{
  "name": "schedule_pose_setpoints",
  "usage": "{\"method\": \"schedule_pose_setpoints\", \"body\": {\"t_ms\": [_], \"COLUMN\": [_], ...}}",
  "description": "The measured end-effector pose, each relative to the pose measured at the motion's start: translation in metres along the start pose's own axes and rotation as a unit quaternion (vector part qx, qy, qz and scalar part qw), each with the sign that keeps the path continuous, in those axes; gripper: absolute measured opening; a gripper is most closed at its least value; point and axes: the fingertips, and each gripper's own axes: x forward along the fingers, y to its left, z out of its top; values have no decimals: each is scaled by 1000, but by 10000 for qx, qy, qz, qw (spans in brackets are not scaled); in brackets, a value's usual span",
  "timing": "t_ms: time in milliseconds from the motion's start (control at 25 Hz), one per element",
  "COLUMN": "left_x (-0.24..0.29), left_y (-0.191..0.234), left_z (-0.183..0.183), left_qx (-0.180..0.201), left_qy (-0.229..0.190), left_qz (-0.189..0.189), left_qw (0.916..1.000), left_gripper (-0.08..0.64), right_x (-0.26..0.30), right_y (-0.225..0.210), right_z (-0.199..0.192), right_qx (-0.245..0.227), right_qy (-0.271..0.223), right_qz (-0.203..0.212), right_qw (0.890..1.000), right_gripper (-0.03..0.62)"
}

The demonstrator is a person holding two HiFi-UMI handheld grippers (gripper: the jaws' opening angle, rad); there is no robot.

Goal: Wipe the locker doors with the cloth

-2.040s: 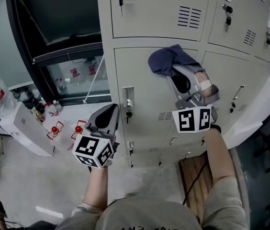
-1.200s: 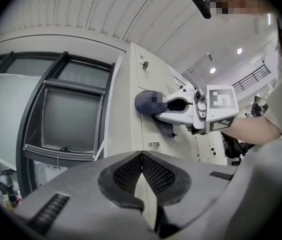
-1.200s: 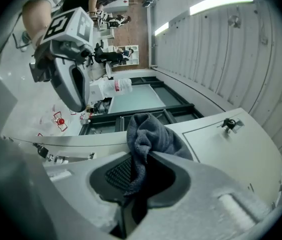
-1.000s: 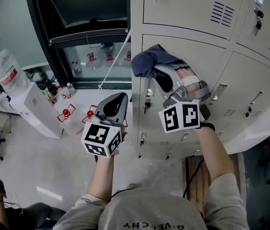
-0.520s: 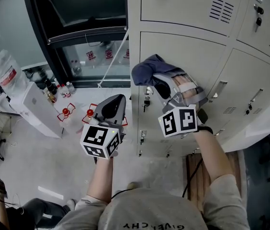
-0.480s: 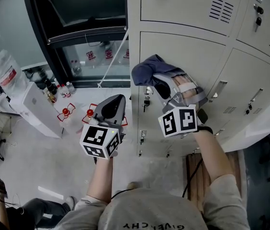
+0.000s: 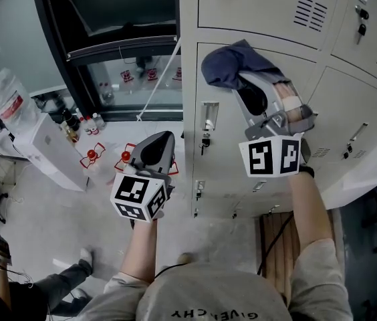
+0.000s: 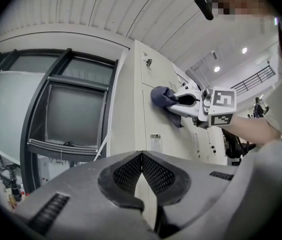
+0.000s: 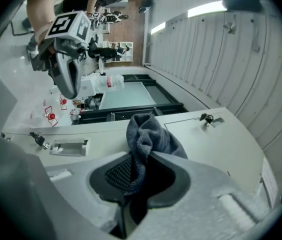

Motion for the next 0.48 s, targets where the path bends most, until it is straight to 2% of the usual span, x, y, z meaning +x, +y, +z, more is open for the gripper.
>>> {"method": "schedule_pose_setpoints", "body": {"t_ms": [120,240,480], "left_x": [2,5,14], "left_y": [2,2,-2], "left_z": [1,1,-2], "left_qx": [-1,3,12], "left_qy": [-31,-38,-6], "left_qz": [-5,-7,-77], "left_qw": [10000,10000,10000], "left_gripper": [-2,-2,-2], "right_x": [0,0,-3], "right_y": [-25,-36,-3], "right_z": [-12,-23,-28], "right_qx": [-48,-9,-28], "right_qy": [158,259,308], "right_qz": [-286,-394,-146], "right_qw": [9995,9989,9994], "right_gripper": [60,60,60]}}
